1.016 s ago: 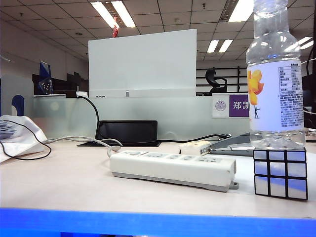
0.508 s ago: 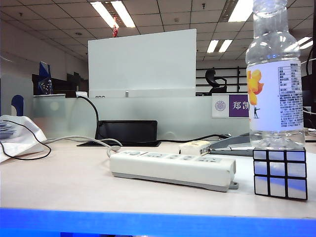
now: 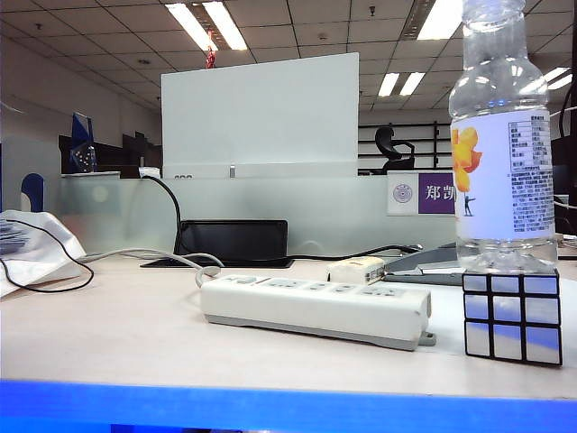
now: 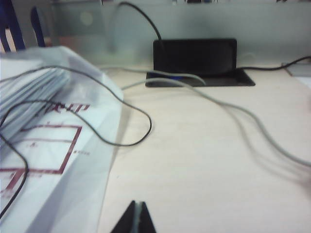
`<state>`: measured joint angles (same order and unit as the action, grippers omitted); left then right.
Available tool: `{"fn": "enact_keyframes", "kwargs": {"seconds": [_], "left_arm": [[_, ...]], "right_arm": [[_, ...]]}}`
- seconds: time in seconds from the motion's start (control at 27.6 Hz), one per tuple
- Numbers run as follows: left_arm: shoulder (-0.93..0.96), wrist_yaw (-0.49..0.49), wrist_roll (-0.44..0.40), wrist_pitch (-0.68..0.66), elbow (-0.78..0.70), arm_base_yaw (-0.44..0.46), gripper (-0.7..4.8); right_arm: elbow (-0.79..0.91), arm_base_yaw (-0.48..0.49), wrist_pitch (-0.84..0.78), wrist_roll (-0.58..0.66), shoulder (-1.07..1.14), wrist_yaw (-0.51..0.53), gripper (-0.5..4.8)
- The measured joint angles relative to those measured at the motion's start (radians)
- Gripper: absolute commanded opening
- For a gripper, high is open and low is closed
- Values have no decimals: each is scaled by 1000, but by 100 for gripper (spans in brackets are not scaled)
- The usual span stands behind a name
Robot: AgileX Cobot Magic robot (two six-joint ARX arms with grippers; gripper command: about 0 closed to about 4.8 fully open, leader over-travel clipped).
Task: Press the button on the power strip.
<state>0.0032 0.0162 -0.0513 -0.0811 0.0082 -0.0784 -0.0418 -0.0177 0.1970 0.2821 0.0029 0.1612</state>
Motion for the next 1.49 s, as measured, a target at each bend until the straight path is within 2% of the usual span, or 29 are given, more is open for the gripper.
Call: {"fn": "enact_keyframes", "kwargs": {"seconds": [0.11, 0.29, 0.51, 1.12, 1.34, 1.49], "left_arm": [[0, 6, 13, -9, 0, 6, -5], [0, 85, 6, -14, 0, 6, -5], [0, 70, 2, -17, 0, 6, -5], [0, 70, 0, -17, 0, 6, -5], [0, 63, 0, -16, 0, 6, -5], [0, 63, 1, -17, 0, 6, -5]], "right_arm": [[2, 0, -17, -5, 0, 0, 0], [2, 0, -26, -41, 0, 19, 0], [3, 0, -26, -71, 0, 19, 0], [32, 0, -155, -119, 17, 15, 0], [32, 5, -194, -133, 87, -45, 0], [32, 5, -240, -134, 126, -49, 0]]}}
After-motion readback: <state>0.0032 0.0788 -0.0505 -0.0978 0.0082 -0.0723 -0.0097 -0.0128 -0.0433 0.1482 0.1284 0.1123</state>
